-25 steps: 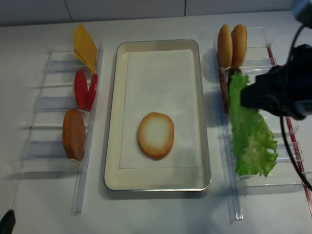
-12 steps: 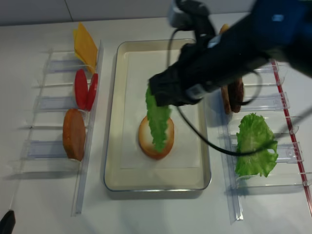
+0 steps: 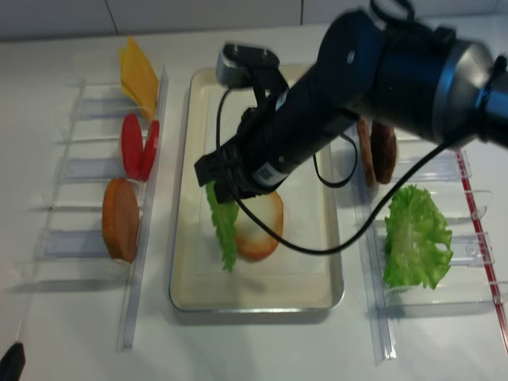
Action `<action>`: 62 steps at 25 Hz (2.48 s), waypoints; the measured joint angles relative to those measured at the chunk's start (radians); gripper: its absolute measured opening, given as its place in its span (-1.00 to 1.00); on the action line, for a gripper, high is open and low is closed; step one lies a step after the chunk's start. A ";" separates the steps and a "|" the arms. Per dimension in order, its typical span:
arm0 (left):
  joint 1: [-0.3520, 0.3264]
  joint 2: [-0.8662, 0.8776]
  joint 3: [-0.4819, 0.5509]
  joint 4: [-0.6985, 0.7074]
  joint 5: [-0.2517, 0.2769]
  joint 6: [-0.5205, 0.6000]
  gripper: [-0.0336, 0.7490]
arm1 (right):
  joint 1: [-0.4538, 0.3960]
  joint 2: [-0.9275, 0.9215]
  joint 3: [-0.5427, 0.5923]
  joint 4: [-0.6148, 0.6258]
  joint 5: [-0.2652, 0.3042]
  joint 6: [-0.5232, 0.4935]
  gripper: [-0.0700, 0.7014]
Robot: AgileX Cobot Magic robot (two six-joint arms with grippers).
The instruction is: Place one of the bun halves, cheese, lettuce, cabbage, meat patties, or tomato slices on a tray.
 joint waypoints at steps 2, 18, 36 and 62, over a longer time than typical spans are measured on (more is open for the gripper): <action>0.000 0.000 0.000 0.000 0.000 0.000 0.29 | 0.000 0.029 0.000 -0.040 -0.015 0.019 -0.69; 0.000 0.000 0.000 0.000 0.000 0.000 0.29 | 0.000 0.062 -0.005 -0.454 -0.039 0.266 -0.69; 0.000 0.000 0.000 0.000 0.000 0.000 0.29 | 0.000 0.062 -0.017 -0.408 0.034 0.060 0.82; 0.000 0.000 0.000 0.000 0.000 0.000 0.29 | -0.464 -0.504 0.012 -0.673 0.287 0.073 0.97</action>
